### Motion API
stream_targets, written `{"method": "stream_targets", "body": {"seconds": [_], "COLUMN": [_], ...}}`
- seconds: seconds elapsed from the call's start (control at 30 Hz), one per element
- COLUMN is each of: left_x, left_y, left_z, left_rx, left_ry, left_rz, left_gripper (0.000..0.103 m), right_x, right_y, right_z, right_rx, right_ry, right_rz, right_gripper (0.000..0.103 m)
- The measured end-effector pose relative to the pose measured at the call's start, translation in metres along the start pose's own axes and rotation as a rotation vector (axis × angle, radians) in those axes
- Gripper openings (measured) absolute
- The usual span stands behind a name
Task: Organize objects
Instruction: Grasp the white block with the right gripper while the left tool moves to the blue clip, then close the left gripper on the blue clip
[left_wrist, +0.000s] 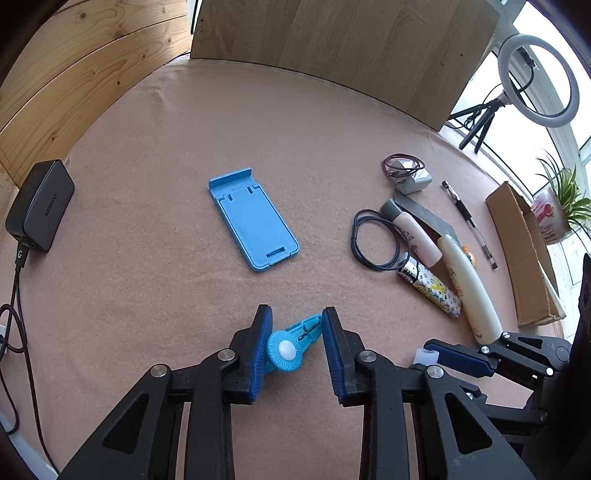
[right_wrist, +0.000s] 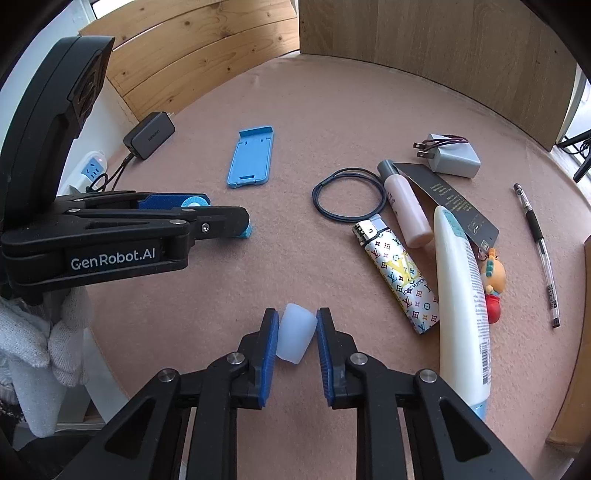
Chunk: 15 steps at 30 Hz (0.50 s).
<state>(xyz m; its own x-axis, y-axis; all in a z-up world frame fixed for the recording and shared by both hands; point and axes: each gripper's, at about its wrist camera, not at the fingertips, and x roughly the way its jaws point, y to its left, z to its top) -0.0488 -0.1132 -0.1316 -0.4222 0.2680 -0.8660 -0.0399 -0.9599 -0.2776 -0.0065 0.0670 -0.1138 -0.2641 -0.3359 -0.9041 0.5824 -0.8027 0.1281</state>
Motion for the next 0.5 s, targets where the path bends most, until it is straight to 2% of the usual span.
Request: {"method": "stream_targets", "body": {"seconds": [0.1,0.2,0.23,0.27,0.33,0.5], "left_x": [-0.003,-0.004,-0.005,-0.006,-0.006,-0.003], "left_y": [-0.003,-0.001,0.0,0.001,0.002,0.003], "left_z": [0.001,0.002,0.001,-0.001,-0.005,-0.016], "left_rx": [0.011,0.016,0.015,0.019,0.034,0.048], "left_ry": [-0.006,0.006,0.008,0.001,0.008,-0.004], "left_rz": [0.001,-0.036,-0.029,-0.022,-0.014,0.009], "left_gripper": [0.03,0.031,0.036,0.047,0.058,0.057], "right_x": [-0.005,-0.009,-0.01,-0.01,-0.012,-0.014], "right_y": [-0.002,-0.006,-0.008,-0.01,-0.013,-0.018], "right_z": [-0.002,-0.003,-0.003,-0.003,-0.004,-0.007], "right_rx": [0.006,0.017,0.021,0.026,0.033,0.046], "right_ry": [-0.01,-0.02,-0.02,-0.02,-0.019,-0.018], "right_rz": [-0.001,0.0,-0.003,-0.004,-0.003,-0.004], "right_gripper": [0.017,0.016,0.016,0.016,0.016,0.016]}}
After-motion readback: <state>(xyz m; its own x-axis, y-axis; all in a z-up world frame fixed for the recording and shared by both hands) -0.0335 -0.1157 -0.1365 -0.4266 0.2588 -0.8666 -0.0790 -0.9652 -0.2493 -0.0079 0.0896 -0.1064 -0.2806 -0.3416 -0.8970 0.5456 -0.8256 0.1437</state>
